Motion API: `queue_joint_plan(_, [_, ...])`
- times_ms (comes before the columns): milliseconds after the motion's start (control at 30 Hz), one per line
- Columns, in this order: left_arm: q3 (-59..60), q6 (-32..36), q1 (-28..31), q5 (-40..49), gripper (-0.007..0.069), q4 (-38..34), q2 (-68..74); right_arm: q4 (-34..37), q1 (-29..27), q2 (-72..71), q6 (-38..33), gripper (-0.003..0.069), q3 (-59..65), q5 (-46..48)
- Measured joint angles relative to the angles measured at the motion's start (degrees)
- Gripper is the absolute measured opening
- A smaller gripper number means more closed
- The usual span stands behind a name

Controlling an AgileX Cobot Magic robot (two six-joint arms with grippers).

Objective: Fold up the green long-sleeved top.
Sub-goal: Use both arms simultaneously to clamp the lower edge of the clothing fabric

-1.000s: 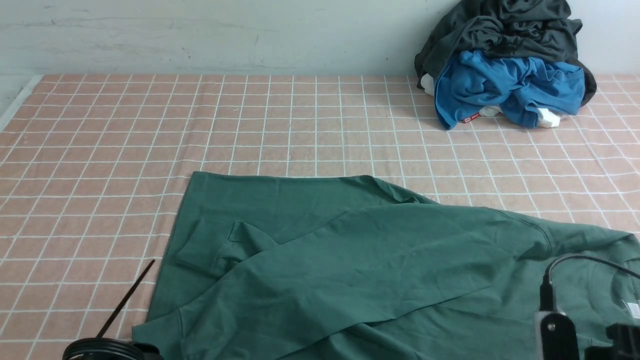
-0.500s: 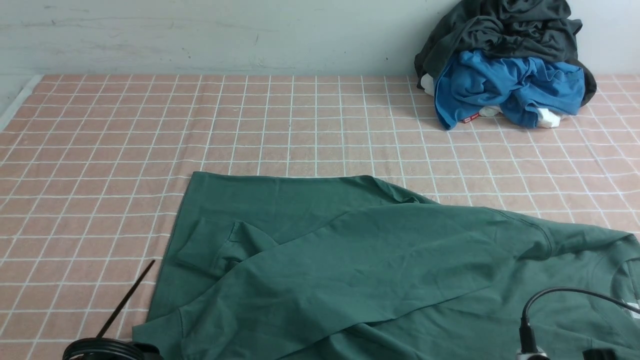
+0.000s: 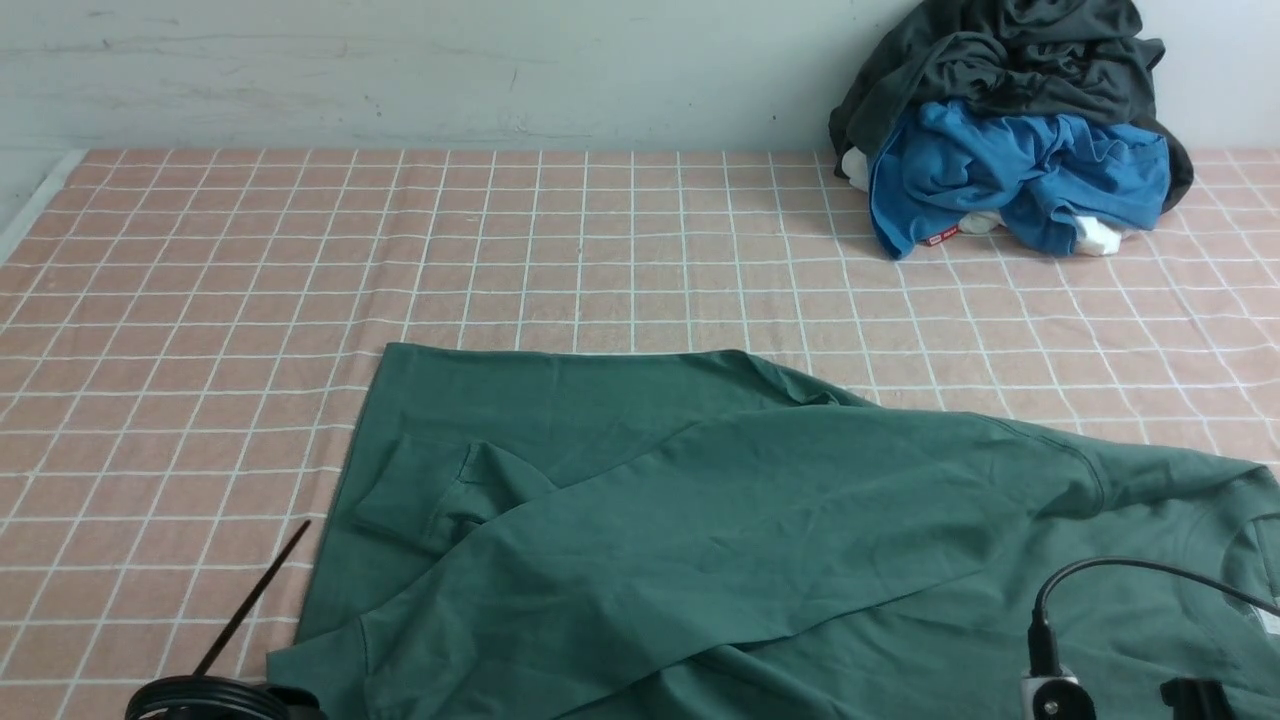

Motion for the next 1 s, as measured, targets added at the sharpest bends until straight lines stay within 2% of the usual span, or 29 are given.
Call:
queue_joint_plan(433, [0.00,0.00,0.00,-0.51,0.0006,0.00,0.00,1.54,0.00,-2.70,0.22,0.0411,-0.06,2.47])
queue_joint_plan(733, [0.00,0.00,0.00,-0.95,0.0006,0.05,0.00,2.15,0.00,-2.91,0.22,0.0411,-0.06,-4.30])
queue_joint_plan(1000, [0.00,0.00,0.00,-0.95,0.0006,0.05,0.00,3.36,0.00,-2.91,0.22,0.0377,0.15,-3.90])
